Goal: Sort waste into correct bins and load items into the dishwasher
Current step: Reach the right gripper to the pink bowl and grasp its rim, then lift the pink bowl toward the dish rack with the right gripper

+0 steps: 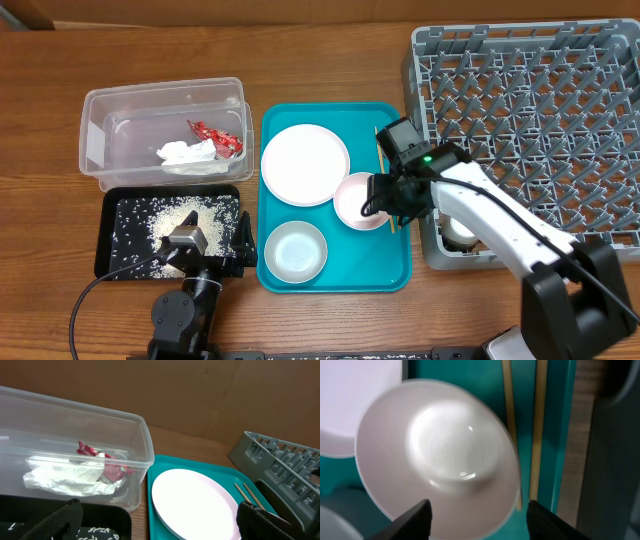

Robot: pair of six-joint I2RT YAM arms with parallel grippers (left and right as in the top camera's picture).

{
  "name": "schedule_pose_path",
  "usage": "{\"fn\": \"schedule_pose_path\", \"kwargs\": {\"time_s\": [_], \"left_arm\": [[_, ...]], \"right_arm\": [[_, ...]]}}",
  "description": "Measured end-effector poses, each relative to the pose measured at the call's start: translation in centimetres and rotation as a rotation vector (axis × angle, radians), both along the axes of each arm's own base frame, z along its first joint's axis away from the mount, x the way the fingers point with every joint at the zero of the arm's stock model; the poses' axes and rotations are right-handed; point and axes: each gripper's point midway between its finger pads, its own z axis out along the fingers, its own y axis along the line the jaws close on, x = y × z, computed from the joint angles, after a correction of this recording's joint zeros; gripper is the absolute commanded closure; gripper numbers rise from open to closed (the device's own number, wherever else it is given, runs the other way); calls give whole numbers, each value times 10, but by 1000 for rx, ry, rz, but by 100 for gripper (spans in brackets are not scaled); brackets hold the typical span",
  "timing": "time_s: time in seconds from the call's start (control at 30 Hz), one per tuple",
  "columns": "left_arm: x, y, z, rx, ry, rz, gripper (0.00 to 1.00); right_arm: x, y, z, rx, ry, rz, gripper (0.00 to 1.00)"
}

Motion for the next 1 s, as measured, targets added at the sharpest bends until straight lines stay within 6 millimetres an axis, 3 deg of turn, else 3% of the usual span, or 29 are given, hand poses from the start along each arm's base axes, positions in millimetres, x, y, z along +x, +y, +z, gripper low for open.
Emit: {"fn": "schedule_pose_path", "kwargs": {"time_s": [0.03, 0.27, 0.37, 0.53, 0.67, 0.8, 0.9, 1.0], "left_arm": [[0, 0, 0, 0, 0, 0, 0], [0, 0, 0, 0, 0, 0, 0], [0, 0, 0, 0, 0, 0, 0], [0, 0, 0, 0, 0, 0, 0], [0, 0, 0, 0, 0, 0, 0], [0, 0, 0, 0, 0, 0, 0], [0, 0, 0, 0, 0, 0, 0], [0, 0, 0, 0, 0, 0, 0]], "right_arm": [[2, 1, -3, -3, -2, 0, 48], [0, -3, -36, -56, 68, 1, 94], [-8, -7, -41, -75, 106, -4, 96], [-14, -14, -31, -97, 110, -5, 96], [-4, -17, 7, -79, -17, -16, 96], [6, -26, 72, -37, -233, -43, 96], [14, -51, 123, -66, -423, -110, 96], [20, -97, 161, -201, -588, -243, 96]]}}
